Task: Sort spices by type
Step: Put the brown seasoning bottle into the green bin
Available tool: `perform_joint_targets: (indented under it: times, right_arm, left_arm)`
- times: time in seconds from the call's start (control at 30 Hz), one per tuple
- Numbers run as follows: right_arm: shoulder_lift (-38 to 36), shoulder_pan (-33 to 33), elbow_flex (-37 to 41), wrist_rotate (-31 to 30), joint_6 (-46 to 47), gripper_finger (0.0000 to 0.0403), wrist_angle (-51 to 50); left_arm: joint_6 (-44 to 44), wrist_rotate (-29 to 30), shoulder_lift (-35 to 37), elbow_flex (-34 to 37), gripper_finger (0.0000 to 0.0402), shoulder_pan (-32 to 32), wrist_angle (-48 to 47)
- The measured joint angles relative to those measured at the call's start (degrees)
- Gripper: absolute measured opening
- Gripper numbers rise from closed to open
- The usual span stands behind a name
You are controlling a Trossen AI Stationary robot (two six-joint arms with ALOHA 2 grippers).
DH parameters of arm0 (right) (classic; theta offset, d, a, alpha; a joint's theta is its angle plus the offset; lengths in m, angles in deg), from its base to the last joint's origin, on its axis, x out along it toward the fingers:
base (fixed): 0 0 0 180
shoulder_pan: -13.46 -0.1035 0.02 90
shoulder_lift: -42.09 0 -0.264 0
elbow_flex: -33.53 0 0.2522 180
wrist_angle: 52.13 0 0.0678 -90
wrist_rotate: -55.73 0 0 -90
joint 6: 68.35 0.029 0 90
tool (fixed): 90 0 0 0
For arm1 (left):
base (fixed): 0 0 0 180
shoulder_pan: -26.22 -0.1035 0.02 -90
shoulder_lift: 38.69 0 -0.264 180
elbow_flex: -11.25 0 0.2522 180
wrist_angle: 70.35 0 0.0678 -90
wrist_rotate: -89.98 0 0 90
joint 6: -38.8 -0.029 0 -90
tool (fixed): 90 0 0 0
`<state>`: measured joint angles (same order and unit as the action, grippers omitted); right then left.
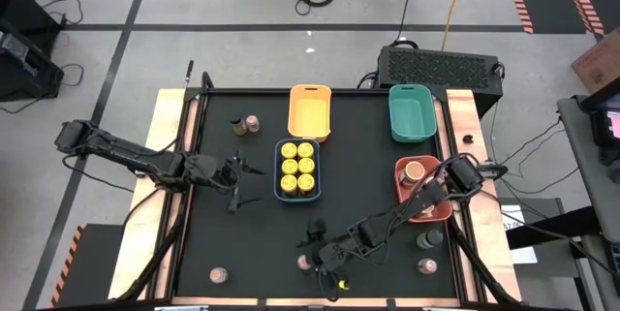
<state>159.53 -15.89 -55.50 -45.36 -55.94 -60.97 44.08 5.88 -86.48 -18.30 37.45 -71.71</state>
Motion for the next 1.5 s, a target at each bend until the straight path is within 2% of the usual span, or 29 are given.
perform_joint_targets:
  times: [0.17,0.37,0.8,1.1,1.33,1.5]
  right_arm:
    - [3.79,0.25,0.02,3.84,0.23,0.0348,4.75]
    - [4.16,0.85,0.02,4.11,-0.01,0.0330,5.68]
    - [4.16,0.88,0.02,4.12,1.24,0.0239,3.06]
    - [3.84,1.39,0.00,3.95,0.61,0.0160,2.17]
    - [-1.48,1.83,0.04,3.86,1.54,0.0166,-1.44]
    - [-8.42,2.46,0.04,3.07,-0.22,0.0170,-9.88]
  left_arm:
    - [-0.04,0.09,0.00,0.00,0.0363,-0.02,0.14]
    - [-0.04,0.10,0.00,0.00,0.0363,-0.29,0.34]
    - [0.31,0.10,0.00,0.00,0.0363,-1.25,0.36]
    - [0.31,0.10,0.00,0.00,0.0363,-1.25,0.36]
    - [0.31,0.10,0.00,0.00,0.0363,-1.25,0.36]
    - [0.31,0.11,0.00,0.00,0.0363,-1.25,0.40]
